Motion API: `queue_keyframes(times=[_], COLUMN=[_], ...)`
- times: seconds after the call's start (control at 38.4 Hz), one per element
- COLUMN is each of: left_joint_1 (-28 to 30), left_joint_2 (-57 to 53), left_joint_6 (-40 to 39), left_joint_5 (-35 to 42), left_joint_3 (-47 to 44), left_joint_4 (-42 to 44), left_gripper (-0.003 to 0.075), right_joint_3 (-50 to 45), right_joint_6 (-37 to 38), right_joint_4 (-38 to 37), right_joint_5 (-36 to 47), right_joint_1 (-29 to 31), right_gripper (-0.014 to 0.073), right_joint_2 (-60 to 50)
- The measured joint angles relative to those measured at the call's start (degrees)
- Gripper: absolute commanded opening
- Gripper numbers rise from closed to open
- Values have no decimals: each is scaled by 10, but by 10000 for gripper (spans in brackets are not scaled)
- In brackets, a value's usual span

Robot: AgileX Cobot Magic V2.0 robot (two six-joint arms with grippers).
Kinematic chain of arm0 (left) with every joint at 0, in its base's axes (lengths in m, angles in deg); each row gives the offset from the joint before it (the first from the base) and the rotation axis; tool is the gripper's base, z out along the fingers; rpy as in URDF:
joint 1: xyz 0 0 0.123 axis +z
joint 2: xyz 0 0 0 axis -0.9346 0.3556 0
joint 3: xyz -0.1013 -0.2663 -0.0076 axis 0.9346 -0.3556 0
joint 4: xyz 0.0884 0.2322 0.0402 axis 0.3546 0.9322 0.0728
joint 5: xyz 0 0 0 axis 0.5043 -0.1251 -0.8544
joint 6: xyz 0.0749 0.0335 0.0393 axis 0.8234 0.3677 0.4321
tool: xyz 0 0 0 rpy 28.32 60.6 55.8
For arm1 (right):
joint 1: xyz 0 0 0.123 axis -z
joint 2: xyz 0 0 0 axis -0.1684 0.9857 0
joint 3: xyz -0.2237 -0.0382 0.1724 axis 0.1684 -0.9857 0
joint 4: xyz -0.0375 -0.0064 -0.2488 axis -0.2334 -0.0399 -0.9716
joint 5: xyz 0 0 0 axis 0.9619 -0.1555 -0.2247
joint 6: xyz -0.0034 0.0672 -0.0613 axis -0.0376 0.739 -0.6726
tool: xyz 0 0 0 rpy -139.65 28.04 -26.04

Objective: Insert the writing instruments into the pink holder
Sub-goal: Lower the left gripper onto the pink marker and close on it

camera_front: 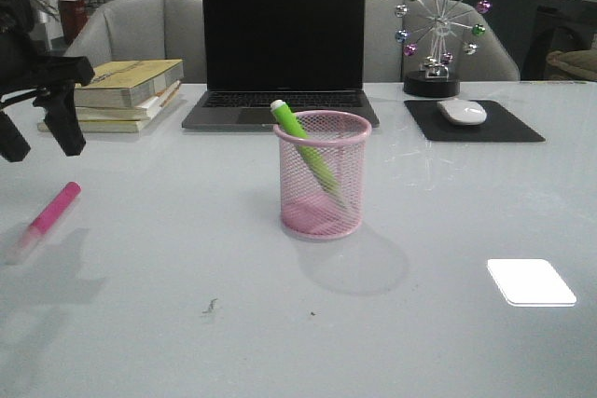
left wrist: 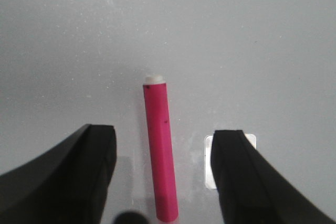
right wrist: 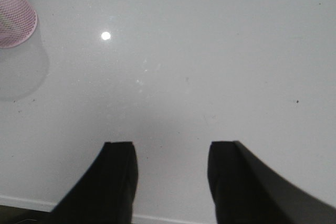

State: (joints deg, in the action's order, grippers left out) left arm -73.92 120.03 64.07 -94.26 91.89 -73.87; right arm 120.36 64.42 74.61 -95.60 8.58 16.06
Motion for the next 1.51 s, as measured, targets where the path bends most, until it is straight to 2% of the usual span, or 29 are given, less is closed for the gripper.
queue_keyframes(times=[1.33, 1.51], left_joint_1=[-17, -17], left_joint_2=[76, 85], left_joint_6=[0, 0], left_joint_5=[-27, -47], left_joint_3=[12, 18], left_joint_4=[6, 17], left_gripper=[435, 360], right_joint_3=[0, 0], right_joint_6=[0, 0], right_joint_4=[-21, -22], right_joint_5=[-16, -16], right_joint_1=[0, 0], right_gripper=[429, 429], right_joint_2=[0, 0])
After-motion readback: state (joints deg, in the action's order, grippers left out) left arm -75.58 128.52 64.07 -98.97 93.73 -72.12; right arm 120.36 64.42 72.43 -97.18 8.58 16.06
